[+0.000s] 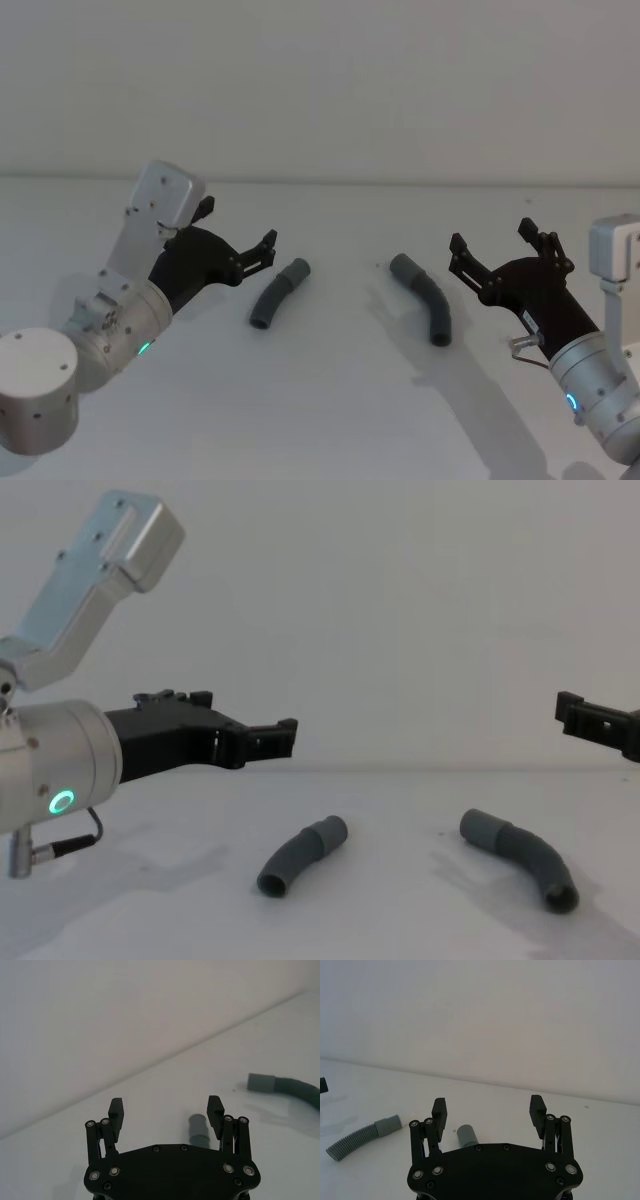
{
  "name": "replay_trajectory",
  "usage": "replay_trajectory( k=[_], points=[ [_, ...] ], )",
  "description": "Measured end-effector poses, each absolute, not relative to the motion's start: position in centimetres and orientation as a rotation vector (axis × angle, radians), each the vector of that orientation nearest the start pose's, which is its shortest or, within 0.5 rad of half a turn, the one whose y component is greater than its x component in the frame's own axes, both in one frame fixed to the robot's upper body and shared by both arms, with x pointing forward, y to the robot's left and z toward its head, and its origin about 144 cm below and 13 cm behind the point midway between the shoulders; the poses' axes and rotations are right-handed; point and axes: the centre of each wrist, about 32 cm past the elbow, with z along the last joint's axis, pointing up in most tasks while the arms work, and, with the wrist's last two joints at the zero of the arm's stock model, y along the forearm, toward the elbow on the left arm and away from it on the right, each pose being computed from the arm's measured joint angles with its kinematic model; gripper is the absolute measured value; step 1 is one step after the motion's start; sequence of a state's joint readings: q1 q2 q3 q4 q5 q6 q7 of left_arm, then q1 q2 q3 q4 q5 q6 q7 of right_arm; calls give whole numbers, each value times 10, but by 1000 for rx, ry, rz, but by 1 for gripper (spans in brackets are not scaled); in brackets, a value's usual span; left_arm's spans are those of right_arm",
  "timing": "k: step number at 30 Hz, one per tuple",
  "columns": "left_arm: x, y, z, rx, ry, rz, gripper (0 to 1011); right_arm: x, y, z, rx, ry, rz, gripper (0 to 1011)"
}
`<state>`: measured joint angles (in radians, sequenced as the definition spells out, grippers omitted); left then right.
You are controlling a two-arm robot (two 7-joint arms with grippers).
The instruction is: Use both hands to pick up one end of the pipe from the table, align the ends, and insert them.
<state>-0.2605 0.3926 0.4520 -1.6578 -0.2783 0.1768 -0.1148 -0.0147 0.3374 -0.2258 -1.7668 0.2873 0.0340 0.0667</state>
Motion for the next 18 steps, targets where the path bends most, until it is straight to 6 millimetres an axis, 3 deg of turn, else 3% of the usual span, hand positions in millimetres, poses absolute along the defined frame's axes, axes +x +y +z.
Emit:
replay_trajectory(
  k=[18],
  points=[
    [507, 203, 1259, 316, 27, 892, 1001, 443, -237, 1189, 26, -75, -1230, 1000]
  ],
)
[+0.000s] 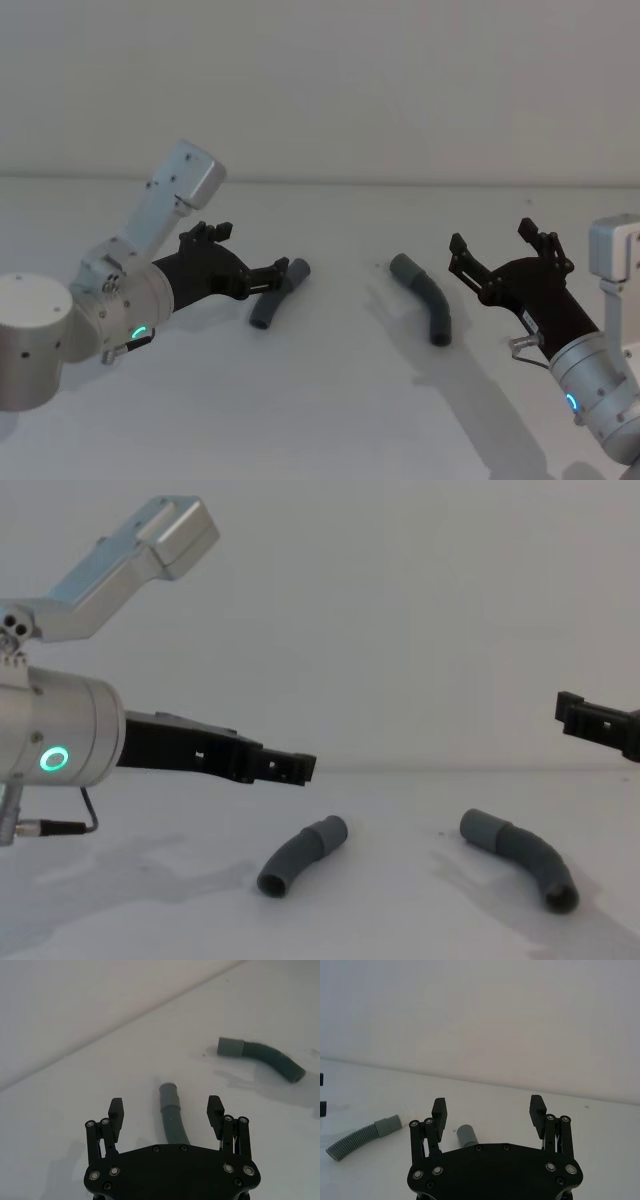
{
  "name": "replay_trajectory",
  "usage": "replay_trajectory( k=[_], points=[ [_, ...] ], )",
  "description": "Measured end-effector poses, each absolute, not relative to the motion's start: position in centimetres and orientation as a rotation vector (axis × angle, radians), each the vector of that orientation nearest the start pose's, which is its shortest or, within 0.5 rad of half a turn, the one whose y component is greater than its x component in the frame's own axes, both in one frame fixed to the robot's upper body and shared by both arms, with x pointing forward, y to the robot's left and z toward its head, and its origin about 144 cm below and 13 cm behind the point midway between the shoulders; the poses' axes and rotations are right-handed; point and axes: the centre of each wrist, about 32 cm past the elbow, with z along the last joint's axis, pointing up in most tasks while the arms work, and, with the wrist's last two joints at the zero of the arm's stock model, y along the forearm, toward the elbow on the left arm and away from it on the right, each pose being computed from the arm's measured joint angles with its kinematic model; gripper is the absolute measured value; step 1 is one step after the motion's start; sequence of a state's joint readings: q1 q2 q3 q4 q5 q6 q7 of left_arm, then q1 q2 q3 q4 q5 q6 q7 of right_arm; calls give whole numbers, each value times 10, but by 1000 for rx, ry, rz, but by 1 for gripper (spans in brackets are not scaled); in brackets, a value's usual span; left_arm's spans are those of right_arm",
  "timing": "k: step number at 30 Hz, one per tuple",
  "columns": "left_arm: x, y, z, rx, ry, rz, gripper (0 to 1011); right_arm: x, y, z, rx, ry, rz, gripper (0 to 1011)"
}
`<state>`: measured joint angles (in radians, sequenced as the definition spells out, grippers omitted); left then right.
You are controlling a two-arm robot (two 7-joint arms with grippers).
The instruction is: Use both hands to pick up one end of the pipe from the table, align the ends, and insert them.
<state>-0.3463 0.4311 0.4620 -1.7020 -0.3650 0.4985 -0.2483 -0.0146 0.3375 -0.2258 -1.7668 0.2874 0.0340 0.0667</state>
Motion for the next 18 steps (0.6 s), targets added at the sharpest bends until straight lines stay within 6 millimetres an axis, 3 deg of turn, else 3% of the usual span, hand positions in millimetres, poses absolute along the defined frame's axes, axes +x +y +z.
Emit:
replay_trajectory(
  k=[18],
  points=[
    [522, 202, 1269, 436, 97, 825, 1001, 443, -237, 1189, 26, -75, -1229, 1000]
  ],
)
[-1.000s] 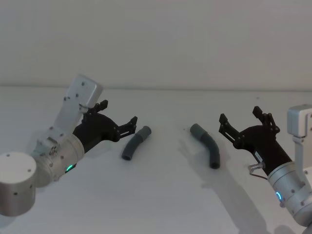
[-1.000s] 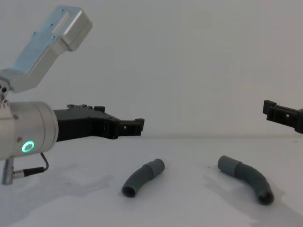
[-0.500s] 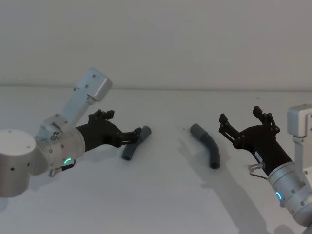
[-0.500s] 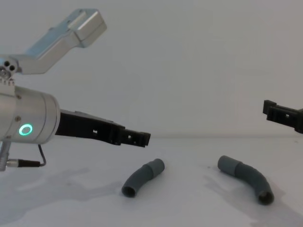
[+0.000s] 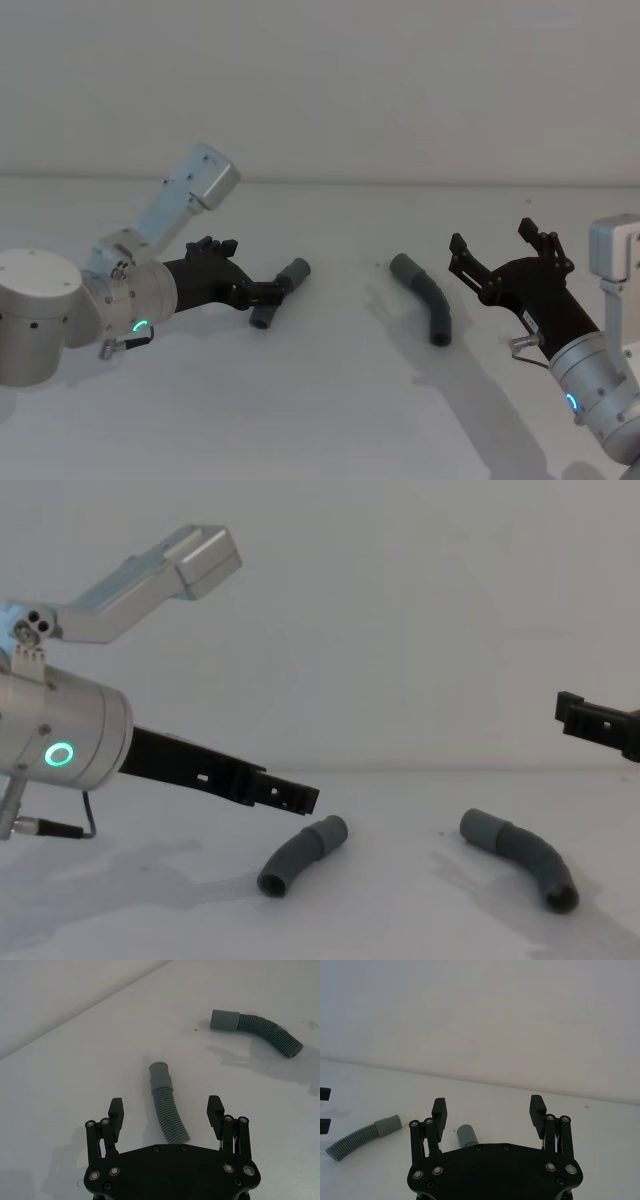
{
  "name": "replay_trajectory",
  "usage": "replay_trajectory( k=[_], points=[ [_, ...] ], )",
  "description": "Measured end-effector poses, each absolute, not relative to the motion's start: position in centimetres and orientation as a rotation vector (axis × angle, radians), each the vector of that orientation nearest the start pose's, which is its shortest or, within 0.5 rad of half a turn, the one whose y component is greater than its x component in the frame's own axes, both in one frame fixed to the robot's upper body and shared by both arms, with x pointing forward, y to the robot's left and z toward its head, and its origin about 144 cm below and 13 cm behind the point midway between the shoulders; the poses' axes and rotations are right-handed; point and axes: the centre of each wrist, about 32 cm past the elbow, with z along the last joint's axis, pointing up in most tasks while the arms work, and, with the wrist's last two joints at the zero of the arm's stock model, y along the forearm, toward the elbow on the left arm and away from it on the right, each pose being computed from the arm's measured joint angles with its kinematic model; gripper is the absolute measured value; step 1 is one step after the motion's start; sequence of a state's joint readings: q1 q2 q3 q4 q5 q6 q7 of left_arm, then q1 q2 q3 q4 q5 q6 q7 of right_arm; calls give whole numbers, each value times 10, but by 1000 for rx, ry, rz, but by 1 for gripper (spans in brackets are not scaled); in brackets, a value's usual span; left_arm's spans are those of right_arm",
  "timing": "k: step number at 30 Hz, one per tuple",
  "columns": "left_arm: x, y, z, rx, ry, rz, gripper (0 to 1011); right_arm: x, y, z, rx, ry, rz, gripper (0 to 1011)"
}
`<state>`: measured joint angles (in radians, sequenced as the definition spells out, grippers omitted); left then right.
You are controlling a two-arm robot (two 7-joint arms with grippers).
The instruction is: Use both hands to pick up one end of the pipe from the table, align the ends, and insert them.
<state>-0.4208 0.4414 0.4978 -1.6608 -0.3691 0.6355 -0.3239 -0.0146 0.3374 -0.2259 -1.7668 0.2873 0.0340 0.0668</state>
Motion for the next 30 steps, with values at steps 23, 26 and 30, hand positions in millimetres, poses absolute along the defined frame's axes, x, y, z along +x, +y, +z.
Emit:
replay_trajectory(
  k=[23, 26, 30],
  points=[
    [542, 198, 1257, 460, 113, 792, 1001, 443, -237, 1189, 26, -75, -1230, 1000],
    [544, 198, 1256, 473, 115, 785, 1001, 443, -237, 1189, 26, -75, -1229, 1000],
    [549, 197, 1255, 492, 117, 779, 1001, 443, -237, 1189, 26, -75, -1229, 1000]
  ],
)
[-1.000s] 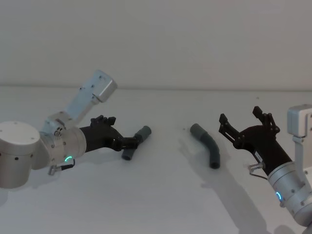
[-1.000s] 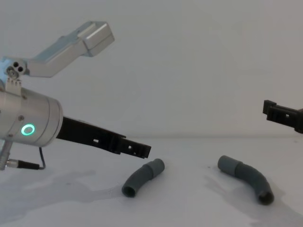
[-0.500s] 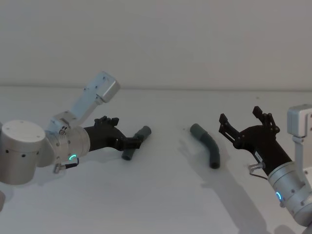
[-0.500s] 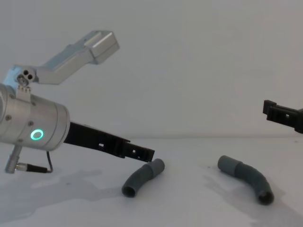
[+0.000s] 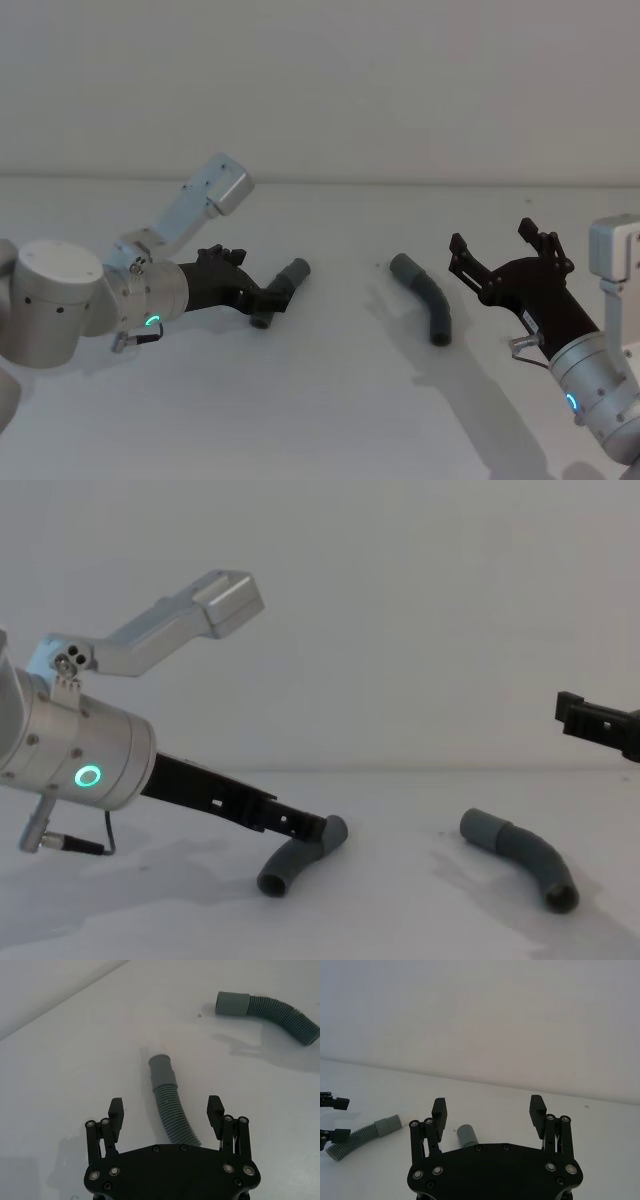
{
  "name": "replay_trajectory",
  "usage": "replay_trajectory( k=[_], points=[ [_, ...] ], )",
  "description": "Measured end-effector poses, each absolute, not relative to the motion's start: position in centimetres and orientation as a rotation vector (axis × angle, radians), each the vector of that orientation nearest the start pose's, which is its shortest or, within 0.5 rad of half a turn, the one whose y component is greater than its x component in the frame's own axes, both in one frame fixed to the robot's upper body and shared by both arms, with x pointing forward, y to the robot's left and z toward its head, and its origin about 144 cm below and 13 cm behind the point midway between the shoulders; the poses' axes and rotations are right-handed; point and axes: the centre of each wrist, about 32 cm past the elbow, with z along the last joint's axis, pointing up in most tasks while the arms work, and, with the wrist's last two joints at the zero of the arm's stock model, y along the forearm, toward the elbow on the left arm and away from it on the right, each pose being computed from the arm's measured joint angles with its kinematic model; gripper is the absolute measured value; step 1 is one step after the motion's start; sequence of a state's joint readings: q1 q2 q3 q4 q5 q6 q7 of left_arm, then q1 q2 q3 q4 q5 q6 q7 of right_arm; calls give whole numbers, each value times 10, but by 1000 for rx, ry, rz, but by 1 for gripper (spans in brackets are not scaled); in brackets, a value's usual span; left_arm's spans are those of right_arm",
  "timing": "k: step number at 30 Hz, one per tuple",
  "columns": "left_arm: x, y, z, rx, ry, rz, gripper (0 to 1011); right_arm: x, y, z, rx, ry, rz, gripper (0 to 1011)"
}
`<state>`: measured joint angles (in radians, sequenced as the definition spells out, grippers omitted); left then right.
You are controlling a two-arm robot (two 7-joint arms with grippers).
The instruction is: Use both hands to pick up one end of the pipe from the table, align the ends, and insert them.
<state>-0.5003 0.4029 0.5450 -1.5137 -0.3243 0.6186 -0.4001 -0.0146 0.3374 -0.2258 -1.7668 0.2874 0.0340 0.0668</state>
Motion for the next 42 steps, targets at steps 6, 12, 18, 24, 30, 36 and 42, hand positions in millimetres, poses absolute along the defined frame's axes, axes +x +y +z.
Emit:
replay_trajectory(
  k=[6, 12, 18, 24, 30, 36, 42],
  points=[
    [555, 195, 1256, 506, 108, 776, 1001, 443, -237, 1189, 26, -75, -1229, 1000],
    [563, 190, 1255, 502, 94, 768, 1001, 443, -237, 1189, 26, -75, -1229, 1000],
    [568, 185, 1254, 499, 95, 759, 1001, 443, -237, 1189, 26, -75, -1229, 1000],
    [571, 183, 1252, 504, 101, 752, 1001, 443, -237, 1189, 26, -75, -1229, 1000],
    [573, 181, 1251, 523, 107, 745, 1001, 443, -237, 1189, 26, -75, -1229, 1000],
    [575, 180, 1250, 547, 109, 738, 1001, 443, -237, 1189, 26, -75, -1229, 1000],
    [577, 178, 1248, 564, 103, 735, 1001, 443, -237, 1189, 26, -75, -1229, 1000]
  ],
)
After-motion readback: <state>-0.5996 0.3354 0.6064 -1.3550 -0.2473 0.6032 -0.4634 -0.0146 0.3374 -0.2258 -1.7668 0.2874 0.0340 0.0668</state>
